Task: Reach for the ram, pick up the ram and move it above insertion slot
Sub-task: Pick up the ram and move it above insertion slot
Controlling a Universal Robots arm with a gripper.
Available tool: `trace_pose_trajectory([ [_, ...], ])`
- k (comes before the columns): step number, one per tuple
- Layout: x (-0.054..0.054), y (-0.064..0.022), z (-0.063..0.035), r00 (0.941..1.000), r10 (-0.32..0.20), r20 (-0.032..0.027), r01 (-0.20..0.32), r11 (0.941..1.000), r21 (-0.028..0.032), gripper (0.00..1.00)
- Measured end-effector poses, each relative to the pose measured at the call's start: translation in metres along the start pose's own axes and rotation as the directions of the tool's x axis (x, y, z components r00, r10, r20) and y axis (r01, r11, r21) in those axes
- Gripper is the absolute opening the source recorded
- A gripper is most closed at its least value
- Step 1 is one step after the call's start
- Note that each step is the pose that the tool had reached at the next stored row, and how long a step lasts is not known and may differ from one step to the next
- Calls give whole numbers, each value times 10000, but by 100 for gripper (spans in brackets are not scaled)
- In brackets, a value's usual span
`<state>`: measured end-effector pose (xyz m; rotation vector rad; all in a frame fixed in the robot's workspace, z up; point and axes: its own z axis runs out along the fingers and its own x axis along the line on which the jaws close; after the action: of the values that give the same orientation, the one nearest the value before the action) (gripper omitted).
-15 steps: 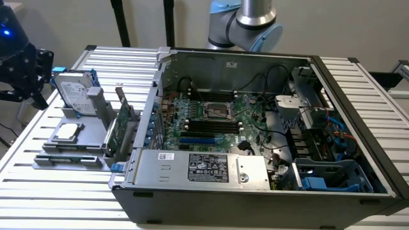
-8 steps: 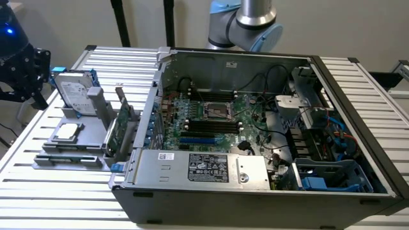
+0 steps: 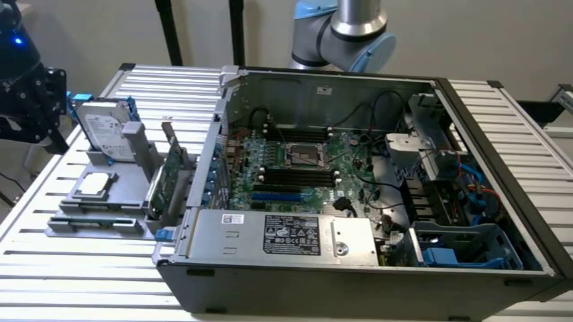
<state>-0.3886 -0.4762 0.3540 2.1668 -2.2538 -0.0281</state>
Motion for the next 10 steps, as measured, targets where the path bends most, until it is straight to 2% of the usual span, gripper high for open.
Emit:
trace_pose_trajectory([
  [5,0,2,10,9983,-586,-6,586,9982,146,11],
  [10,5,6,29,9977,-675,10,675,9975,187,12],
])
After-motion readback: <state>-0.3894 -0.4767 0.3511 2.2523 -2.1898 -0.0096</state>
